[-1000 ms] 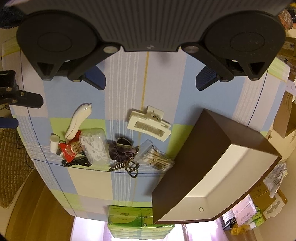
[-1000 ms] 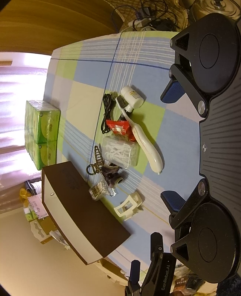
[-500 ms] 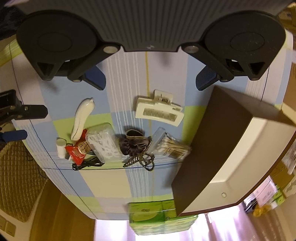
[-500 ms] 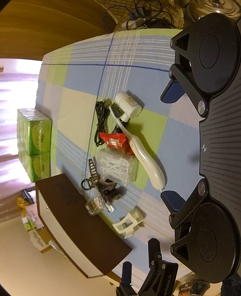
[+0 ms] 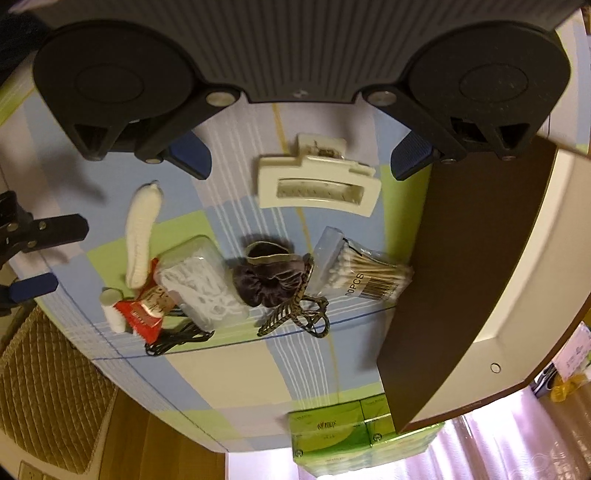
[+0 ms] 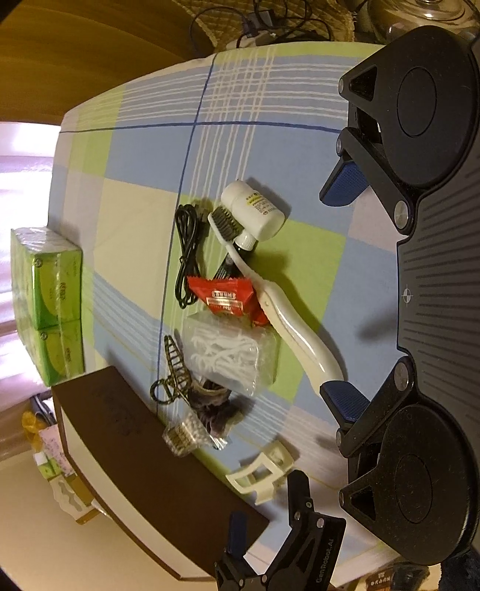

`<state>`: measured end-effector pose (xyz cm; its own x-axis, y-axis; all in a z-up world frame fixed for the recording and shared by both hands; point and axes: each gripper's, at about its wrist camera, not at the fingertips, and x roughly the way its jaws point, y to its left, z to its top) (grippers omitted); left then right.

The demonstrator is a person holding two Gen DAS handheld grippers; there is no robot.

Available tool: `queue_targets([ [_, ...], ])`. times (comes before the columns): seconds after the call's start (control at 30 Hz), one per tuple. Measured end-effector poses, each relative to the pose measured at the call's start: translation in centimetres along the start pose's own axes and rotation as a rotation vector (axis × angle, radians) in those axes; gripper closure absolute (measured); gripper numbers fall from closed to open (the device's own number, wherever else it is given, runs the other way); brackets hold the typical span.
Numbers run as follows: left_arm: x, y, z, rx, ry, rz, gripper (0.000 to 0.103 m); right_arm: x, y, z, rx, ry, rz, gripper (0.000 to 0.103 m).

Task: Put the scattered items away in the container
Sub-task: 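Reach the left gripper to the white plastic hair clip and close on it, then lift the hair clip with the left gripper while the right gripper grasps the cotton swab bag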

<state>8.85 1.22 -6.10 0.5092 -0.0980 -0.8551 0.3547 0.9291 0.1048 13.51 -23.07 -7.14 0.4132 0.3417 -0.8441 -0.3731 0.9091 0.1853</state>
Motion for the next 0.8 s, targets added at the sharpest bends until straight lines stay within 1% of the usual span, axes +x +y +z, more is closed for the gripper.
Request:
queue_targets([
  [0.23,2.1,1.3,0.7,0.042,0.036,-0.031,0.001,1.2,-0.4,0.4,0.048,0.033,-0.024,0.0],
  [0.4,3.5,1.8,1.4,0.062,0.054,-0.064,0.001,1.6,-0.4,0.4,0.074,0.041,-0.041,0.0],
  [0.6,4.8,2.3,1.8,0.058,0.076,-0.105,0.001,1.7,-0.2,0.3,0.103,0.048,-0.057,0.0],
  [0.8,5.8,2.9,1.6,0.035,0.1,-0.129,0.008,1.4,0.0,0.0,0.106,0.047,-0.063,0.0],
])
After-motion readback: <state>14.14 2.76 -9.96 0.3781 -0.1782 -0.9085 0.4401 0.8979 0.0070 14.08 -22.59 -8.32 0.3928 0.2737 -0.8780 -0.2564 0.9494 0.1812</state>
